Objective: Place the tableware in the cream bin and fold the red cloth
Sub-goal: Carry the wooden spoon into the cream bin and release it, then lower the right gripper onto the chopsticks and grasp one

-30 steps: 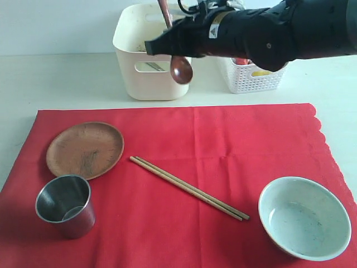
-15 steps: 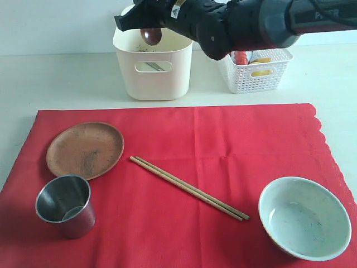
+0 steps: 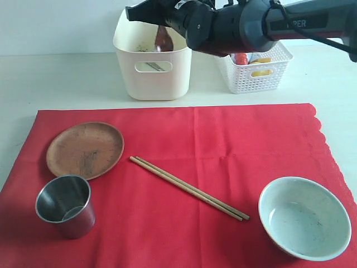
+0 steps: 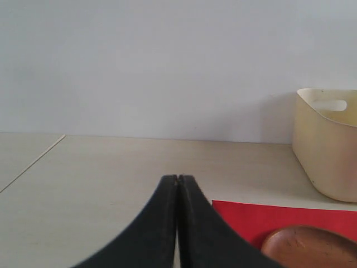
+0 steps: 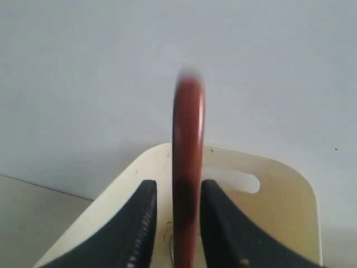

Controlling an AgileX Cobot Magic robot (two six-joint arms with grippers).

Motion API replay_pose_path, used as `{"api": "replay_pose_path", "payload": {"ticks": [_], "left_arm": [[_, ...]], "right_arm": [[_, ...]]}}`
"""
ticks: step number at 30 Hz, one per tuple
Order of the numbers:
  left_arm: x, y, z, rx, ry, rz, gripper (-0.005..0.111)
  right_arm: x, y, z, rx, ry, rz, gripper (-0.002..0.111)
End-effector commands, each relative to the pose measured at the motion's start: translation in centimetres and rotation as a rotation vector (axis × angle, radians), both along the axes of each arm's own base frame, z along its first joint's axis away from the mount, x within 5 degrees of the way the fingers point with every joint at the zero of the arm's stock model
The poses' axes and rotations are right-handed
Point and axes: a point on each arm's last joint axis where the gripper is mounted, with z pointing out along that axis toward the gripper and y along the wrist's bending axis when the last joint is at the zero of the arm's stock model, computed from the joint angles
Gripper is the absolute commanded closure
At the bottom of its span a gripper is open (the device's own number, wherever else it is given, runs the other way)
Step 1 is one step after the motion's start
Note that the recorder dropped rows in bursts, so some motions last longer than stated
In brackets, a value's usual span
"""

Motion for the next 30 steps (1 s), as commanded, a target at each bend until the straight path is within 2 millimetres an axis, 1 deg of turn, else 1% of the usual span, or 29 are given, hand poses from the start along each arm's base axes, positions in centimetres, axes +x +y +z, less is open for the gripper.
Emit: {"api": "replay_pose_path", "payload": {"ticks": [1,4,7,11,15,18,21,25,27,30], "left_arm": [[0.0,0.0,0.0,0.004,-0.007,-0.007,0.104],[0.0,0.0,0.0,0.004,-0.007,-0.007,0.104],[0.0,0.0,0.0,0.004,-0.007,-0.007,0.104],[0.0,0.0,0.0,0.004,-0.007,-0.007,0.104],[0.0,0.0,0.0,0.004,-0.007,-0.007,0.104],[0.0,0.0,0.0,0.004,-0.007,-0.007,0.104],[0.0,0.0,0.0,0.004,-0.007,-0.007,0.104],[0.0,0.0,0.0,0.004,-0.007,-0.007,0.104],[0.0,0.0,0.0,0.004,-0.007,-0.007,0.104],[0.0,0.0,0.0,0.004,-0.007,-0.007,0.104]], "right_arm": [[0.1,0.1,0.6,0.002,-0.025,-0.005,0.061],[0.1,0.1,0.6,0.006,-0.021,-0.004,0.052],[-0.1,0.0,1.6,0.016,-0.02,0.004,0.05],[-1.0,-0.1,3.9,0.017,0.009,0.046,0.05],[-2.5,-0.2,6.4,-0.059,0.06,0.144,0.05],[-3.9,-0.6,8.3,-0.078,0.13,0.216,0.05],[-5.1,-1.4,9.6,-0.159,0.191,0.291,0.053],[-6.5,-3.1,10.6,-0.301,0.279,0.36,0.058],[-7.5,-3.7,10.9,-0.38,0.341,0.39,0.059],[-8.9,-4.4,10.8,-0.465,0.461,0.442,0.06]]}}
